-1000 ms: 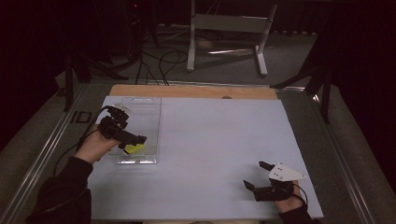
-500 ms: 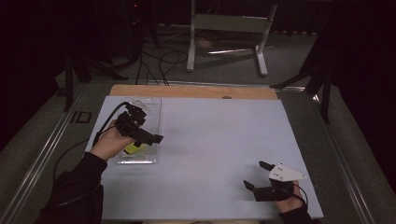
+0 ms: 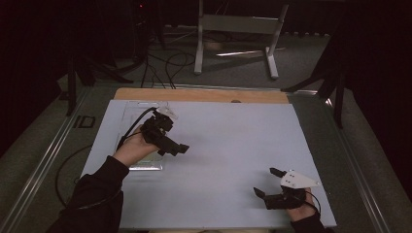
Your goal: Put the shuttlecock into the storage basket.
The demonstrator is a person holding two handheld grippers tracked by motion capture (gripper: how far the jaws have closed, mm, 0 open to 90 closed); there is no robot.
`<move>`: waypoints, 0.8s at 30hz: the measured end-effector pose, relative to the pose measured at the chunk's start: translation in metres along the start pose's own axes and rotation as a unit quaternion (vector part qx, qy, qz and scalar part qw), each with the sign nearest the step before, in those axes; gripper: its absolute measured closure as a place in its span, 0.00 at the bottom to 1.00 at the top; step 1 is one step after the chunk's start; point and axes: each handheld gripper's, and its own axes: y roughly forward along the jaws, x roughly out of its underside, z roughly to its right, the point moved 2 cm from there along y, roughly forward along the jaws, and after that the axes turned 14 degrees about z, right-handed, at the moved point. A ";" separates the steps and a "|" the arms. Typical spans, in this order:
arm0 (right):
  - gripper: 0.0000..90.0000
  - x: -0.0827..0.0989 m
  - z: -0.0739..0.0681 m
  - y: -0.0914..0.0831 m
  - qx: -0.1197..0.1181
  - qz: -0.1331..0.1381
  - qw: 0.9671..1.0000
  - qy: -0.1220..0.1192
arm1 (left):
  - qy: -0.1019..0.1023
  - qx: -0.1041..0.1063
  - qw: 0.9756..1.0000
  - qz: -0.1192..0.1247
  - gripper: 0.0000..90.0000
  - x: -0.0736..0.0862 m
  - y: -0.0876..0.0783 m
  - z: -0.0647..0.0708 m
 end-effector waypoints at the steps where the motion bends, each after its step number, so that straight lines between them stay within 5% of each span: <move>1: 0.09 0.000 0.000 0.000 0.000 0.000 1.000 0.000 | 0.000 0.007 1.000 0.002 0.00 0.000 0.002 0.002; 12: 0.09 0.000 0.000 0.000 -0.001 -0.001 1.000 -0.001 | 0.027 0.052 0.998 0.014 0.00 0.005 0.028 0.027; 24: 0.09 0.000 0.000 0.000 0.000 0.000 1.000 0.000 | 0.050 0.074 0.996 0.018 0.00 0.021 0.043 0.049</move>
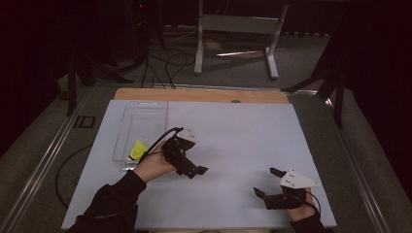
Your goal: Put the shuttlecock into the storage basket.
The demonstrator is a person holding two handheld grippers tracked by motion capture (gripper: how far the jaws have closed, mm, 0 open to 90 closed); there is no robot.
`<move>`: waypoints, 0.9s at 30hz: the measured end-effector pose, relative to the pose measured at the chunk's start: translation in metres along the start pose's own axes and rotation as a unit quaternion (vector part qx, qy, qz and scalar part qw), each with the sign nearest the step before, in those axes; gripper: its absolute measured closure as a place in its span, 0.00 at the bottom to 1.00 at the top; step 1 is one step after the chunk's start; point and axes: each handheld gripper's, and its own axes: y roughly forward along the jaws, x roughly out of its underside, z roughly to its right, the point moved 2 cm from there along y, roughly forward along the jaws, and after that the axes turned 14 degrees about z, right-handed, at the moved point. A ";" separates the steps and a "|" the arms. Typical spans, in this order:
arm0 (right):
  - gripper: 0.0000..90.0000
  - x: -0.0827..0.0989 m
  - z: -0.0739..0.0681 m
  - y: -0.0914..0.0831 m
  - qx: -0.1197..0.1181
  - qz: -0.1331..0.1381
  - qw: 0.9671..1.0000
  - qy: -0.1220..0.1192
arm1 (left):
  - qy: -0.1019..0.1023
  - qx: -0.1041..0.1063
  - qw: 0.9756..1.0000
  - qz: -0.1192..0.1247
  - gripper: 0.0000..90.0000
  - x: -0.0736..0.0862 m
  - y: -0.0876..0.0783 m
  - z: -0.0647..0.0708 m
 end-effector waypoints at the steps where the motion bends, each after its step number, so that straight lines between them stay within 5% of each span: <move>1: 0.09 0.000 0.000 0.000 0.000 0.000 1.000 0.000 | 0.001 0.002 1.000 0.001 0.00 0.002 0.001 0.002; 13: 0.09 0.000 0.001 -0.001 0.001 0.001 1.000 -0.002 | 0.014 0.009 1.000 -0.007 0.00 0.026 0.011 0.022; 27: 0.09 -0.001 0.000 -0.001 0.002 0.003 1.000 -0.004 | 0.005 -0.013 1.000 -0.008 0.00 0.068 -0.006 0.024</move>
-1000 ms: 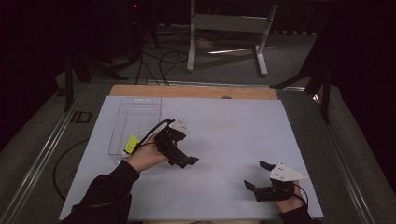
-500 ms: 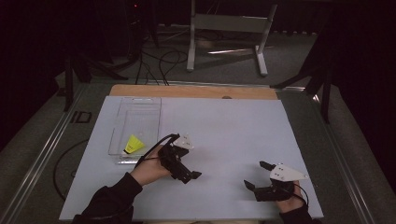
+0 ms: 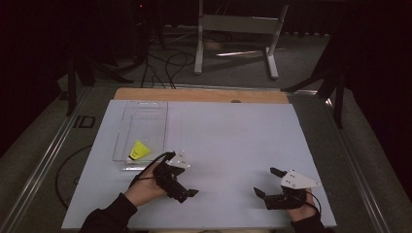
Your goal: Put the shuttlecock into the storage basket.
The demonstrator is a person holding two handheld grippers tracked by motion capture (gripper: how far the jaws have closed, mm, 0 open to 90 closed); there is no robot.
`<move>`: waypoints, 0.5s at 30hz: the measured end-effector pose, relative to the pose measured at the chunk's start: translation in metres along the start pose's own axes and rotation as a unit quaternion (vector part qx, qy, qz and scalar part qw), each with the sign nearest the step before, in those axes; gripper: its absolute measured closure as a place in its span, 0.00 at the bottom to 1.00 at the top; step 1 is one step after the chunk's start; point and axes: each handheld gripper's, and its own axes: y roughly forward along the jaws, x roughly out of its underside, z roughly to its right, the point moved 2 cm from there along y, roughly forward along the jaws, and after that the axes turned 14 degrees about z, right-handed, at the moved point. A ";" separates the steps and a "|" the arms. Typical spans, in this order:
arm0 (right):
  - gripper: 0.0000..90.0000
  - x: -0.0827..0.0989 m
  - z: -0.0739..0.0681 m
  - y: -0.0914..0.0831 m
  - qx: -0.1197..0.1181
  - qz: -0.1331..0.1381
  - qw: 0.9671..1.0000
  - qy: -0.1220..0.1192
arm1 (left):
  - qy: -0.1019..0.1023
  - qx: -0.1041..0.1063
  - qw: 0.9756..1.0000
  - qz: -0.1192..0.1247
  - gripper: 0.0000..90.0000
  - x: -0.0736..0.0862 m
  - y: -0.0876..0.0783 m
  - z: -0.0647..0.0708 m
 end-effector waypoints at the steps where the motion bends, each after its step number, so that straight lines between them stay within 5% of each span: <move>1: 0.09 0.000 0.000 0.000 0.000 0.000 1.000 0.000 | -0.001 -0.001 1.000 0.000 0.00 0.003 -0.002 -0.001; 15: 0.09 0.000 -0.001 0.001 -0.002 -0.001 1.000 0.000 | -0.018 -0.021 1.000 -0.001 0.00 0.038 -0.016 -0.004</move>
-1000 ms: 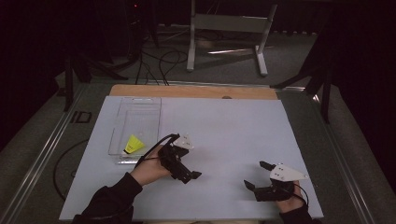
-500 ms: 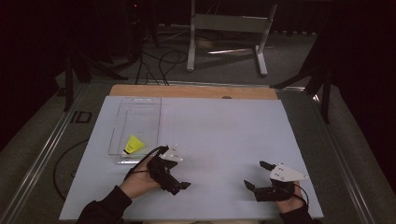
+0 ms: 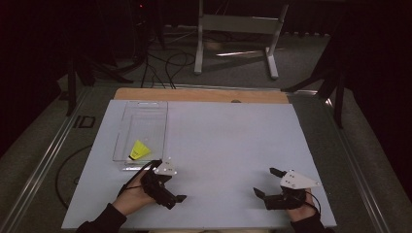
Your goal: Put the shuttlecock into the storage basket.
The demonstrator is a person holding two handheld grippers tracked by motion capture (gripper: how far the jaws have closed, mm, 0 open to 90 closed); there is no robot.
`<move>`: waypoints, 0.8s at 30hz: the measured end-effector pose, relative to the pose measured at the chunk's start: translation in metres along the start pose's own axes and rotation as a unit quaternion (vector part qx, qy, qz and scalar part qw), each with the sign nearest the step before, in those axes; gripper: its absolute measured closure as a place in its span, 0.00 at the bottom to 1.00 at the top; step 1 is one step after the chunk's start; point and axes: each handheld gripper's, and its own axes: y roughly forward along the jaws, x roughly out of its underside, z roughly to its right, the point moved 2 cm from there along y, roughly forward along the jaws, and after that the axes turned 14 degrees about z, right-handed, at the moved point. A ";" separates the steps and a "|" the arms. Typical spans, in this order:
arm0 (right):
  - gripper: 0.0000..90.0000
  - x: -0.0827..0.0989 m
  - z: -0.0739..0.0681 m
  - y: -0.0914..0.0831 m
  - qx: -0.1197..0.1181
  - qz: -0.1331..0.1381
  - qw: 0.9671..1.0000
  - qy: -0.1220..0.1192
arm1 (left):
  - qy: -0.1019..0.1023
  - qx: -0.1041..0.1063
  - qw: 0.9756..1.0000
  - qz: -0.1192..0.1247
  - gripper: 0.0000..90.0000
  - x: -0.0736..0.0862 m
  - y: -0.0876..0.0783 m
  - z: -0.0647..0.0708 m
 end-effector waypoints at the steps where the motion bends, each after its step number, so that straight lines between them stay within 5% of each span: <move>1: 0.09 0.000 0.000 0.000 0.000 0.000 1.000 0.000 | -0.003 -0.002 1.000 0.003 0.00 0.002 -0.002 -0.001; 24: 0.09 0.001 0.000 0.001 -0.002 -0.004 1.000 0.000 | -0.053 -0.037 0.997 0.039 0.00 0.051 -0.040 -0.015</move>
